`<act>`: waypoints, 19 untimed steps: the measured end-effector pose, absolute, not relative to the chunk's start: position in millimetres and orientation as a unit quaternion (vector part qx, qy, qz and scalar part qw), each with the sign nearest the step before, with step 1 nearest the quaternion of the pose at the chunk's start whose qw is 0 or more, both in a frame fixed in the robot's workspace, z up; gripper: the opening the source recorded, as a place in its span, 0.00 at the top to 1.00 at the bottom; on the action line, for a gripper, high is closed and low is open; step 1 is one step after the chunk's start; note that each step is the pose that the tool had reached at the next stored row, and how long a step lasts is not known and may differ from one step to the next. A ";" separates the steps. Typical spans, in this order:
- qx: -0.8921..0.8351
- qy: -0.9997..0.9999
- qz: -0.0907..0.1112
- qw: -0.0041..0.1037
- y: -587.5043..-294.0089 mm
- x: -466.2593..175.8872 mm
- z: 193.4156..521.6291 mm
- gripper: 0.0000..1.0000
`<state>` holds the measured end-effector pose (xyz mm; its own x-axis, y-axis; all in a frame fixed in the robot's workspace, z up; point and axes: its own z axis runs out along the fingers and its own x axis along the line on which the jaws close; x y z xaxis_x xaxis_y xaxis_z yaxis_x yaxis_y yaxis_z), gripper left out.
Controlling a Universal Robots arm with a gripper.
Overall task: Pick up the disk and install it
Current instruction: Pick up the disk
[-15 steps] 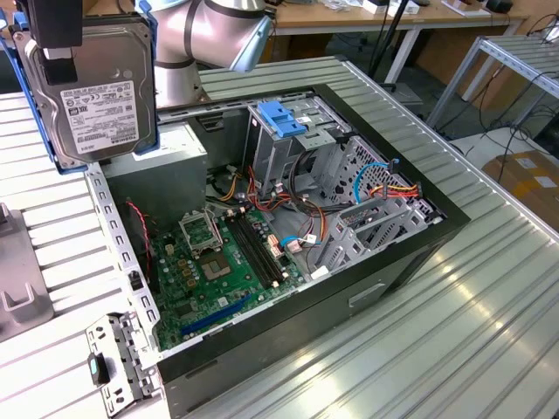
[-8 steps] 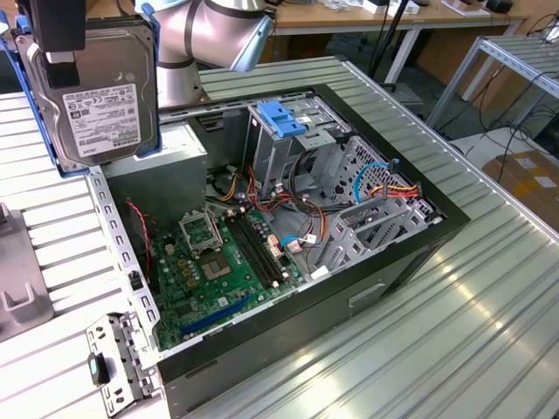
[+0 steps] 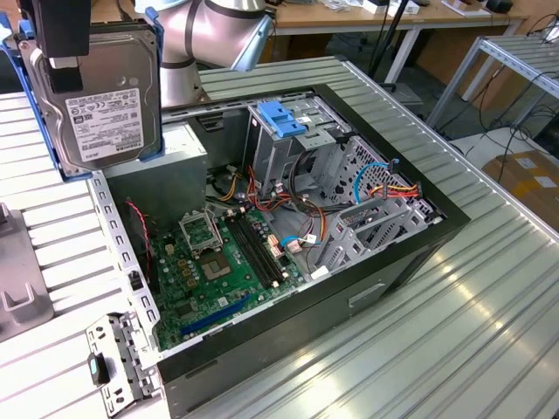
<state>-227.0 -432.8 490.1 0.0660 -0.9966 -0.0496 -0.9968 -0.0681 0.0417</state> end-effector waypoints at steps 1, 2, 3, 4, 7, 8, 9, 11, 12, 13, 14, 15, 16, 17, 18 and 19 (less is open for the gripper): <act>-0.730 0.683 0.032 0.002 -433.9 -226.9 490.0 0.63; -0.730 0.683 0.032 0.002 -435.2 -226.6 490.0 0.63; -0.730 0.683 0.032 0.002 -435.8 -226.6 489.9 0.63; -0.730 0.683 0.032 0.002 -436.6 -226.5 489.9 0.63; -0.730 0.683 0.032 0.002 -439.2 -226.2 489.8 0.63; -0.730 0.683 0.032 0.002 -440.0 -226.1 489.8 0.63; -0.730 0.683 0.032 0.002 -440.8 -226.0 489.7 0.63; -0.730 0.683 0.032 0.002 -442.6 -225.7 489.7 0.63; -0.730 0.683 0.032 0.002 -443.5 -225.6 489.6 0.63; -0.730 0.683 0.032 0.002 -444.2 -225.6 489.6 0.63; -0.730 0.683 0.032 0.002 -444.9 -225.5 489.6 0.63; -0.730 0.683 0.032 0.002 -445.5 -225.4 489.6 0.63; -0.730 0.683 0.032 0.002 -446.7 -225.3 489.6 0.63; -0.730 0.683 0.032 0.002 -447.4 -225.2 489.5 0.63; -0.730 0.683 0.032 0.002 -448.1 -225.1 489.5 0.63; -0.730 0.683 0.032 0.002 -449.6 -224.9 489.4 0.63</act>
